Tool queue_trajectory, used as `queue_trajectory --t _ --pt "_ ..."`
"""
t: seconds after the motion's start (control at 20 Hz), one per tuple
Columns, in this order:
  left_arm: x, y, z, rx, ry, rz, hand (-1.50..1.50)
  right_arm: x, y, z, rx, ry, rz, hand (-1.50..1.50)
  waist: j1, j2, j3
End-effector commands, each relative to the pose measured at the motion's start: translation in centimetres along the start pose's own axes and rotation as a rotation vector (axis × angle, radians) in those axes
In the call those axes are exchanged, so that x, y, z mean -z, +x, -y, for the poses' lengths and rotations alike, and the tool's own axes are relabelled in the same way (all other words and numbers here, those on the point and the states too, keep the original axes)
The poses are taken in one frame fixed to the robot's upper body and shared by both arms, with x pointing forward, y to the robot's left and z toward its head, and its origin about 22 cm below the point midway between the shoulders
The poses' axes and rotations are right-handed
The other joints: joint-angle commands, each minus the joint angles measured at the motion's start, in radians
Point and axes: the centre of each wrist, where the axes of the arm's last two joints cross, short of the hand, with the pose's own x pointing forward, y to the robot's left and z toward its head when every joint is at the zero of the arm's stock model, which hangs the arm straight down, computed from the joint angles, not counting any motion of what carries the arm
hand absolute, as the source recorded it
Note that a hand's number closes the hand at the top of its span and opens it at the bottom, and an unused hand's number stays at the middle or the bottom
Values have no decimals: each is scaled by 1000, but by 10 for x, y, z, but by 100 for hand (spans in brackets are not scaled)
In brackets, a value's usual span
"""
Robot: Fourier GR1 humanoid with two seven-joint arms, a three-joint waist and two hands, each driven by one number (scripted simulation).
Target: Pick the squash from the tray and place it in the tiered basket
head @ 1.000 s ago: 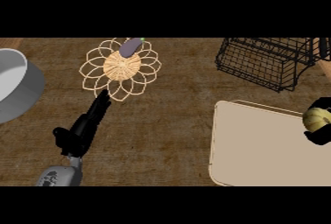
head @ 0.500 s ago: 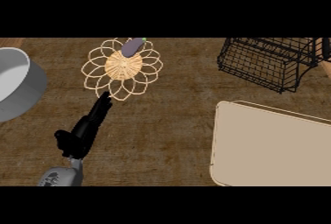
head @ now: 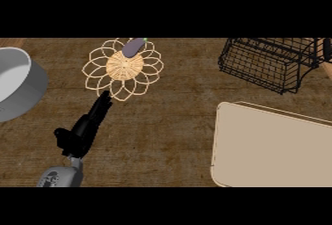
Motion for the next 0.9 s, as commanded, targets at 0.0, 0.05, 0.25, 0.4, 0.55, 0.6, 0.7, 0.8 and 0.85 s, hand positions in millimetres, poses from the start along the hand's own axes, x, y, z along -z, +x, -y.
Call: queue_trajectory --t 0.0,0.05,0.25,0.4,0.55,0.6,0.7,0.8,0.85 --pt "-8 -9 -8 5 -1 8 0 4 51 4 53 2 45 150 1 0 -1" --pt "-1 14 16 -3 14 13 0 11 58 7 33 -5 30 150 9 1 0" --pt "7 1 19 17 -19 16 0 29 107 42 108 -36 50 150 23 6 0" --pt "17 21 11 6 -22 11 0 42 144 31 104 -30 15 150 28 6 0" --pt "15 19 18 11 -43 17 0 58 169 28 101 14 8 150 38 9 0" --pt "16 7 19 -2 -59 4 0 68 172 7 108 8 2 150 47 14 0" --pt "19 11 17 6 -58 7 0 75 198 7 129 8 -7 150 51 14 0" --pt "5 2 23 13 -50 22 0 86 191 -23 120 31 -19 150 57 16 0" --pt "15 -8 22 7 -57 20 0 89 202 -17 112 62 -6 150 46 18 0"
